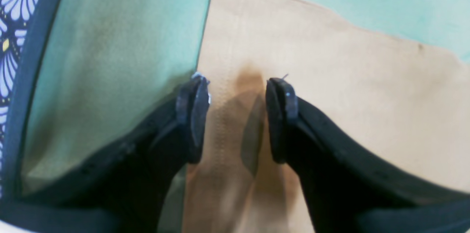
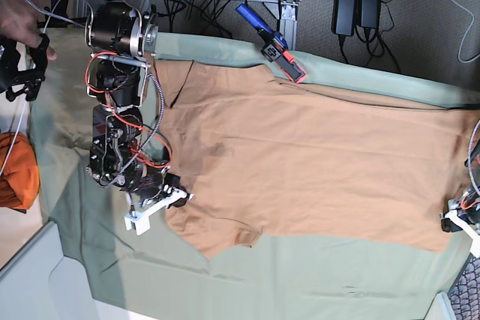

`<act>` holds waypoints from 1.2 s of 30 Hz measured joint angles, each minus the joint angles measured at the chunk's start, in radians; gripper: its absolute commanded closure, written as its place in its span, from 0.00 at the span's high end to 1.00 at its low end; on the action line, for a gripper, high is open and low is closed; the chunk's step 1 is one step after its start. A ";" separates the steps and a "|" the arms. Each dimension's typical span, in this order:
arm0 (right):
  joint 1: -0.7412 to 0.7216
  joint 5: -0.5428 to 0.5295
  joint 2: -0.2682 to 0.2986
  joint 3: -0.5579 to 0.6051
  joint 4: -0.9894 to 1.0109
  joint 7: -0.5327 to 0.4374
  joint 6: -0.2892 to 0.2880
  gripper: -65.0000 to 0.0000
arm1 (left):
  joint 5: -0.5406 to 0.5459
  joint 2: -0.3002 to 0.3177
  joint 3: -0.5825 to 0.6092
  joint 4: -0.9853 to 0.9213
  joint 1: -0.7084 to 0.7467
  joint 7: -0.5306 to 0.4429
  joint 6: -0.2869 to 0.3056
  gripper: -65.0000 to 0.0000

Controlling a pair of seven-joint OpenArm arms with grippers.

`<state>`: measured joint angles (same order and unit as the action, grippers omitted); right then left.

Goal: Fold the T-shirt properly
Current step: 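Hold the side edge with the right gripper, hem corner with the left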

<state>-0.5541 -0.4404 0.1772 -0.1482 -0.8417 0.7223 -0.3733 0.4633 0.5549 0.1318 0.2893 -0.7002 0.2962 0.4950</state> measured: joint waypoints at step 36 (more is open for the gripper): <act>0.000 -0.008 0.000 0.000 0.000 0.001 0.000 0.00 | 0.205 0.052 0.000 0.130 -0.010 0.135 0.175 0.46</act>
<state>-0.5541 -0.4484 0.1772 -0.1482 -0.8417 0.7231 -0.3737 0.6682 0.6067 0.1318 0.4198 -0.7097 0.4309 0.6701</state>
